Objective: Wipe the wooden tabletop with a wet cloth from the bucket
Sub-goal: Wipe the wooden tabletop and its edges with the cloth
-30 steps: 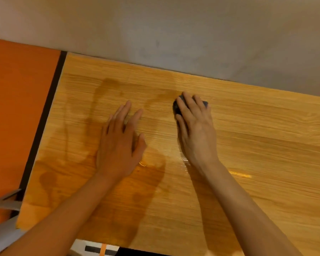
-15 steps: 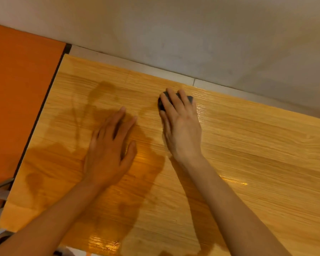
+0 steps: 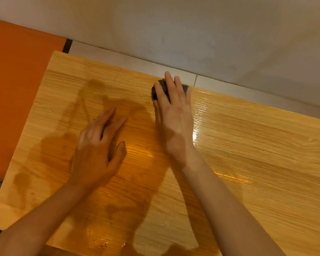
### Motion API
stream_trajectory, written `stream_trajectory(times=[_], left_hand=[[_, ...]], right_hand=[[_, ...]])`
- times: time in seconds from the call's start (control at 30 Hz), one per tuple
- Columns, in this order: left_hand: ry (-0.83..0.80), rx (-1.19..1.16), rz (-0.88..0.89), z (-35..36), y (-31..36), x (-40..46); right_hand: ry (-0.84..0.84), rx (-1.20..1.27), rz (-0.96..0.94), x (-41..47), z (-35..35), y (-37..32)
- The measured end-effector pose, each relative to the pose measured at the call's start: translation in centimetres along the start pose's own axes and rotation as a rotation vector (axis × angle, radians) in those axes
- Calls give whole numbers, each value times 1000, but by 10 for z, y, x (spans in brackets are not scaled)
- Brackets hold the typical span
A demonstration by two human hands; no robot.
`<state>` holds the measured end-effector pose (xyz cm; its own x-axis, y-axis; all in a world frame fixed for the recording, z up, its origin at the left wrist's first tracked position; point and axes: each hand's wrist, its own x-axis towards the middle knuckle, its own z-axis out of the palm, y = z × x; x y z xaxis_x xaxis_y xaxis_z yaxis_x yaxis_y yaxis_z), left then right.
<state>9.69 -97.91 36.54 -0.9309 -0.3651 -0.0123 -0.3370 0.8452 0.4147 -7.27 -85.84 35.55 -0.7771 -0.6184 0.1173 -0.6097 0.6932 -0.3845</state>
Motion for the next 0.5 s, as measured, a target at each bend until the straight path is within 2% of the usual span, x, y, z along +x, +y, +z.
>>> stream_trajectory(times=[0.07, 0.13, 0.23, 0.4, 0.5], left_hand=[[1, 3, 3, 1, 0, 0], [-5, 7, 1, 1, 0, 0], [-2, 12, -3, 0, 0, 1], [-9, 12, -4, -1, 0, 2], [-11, 10, -11, -2, 1, 2]], right_hand=[[-71, 64, 33, -9, -19, 25], [-6, 117, 158, -27, -45, 64], [91, 17, 239, -33, -66, 105], [145, -99, 217, 8, -35, 59], [69, -119, 130, 42, -17, 17]])
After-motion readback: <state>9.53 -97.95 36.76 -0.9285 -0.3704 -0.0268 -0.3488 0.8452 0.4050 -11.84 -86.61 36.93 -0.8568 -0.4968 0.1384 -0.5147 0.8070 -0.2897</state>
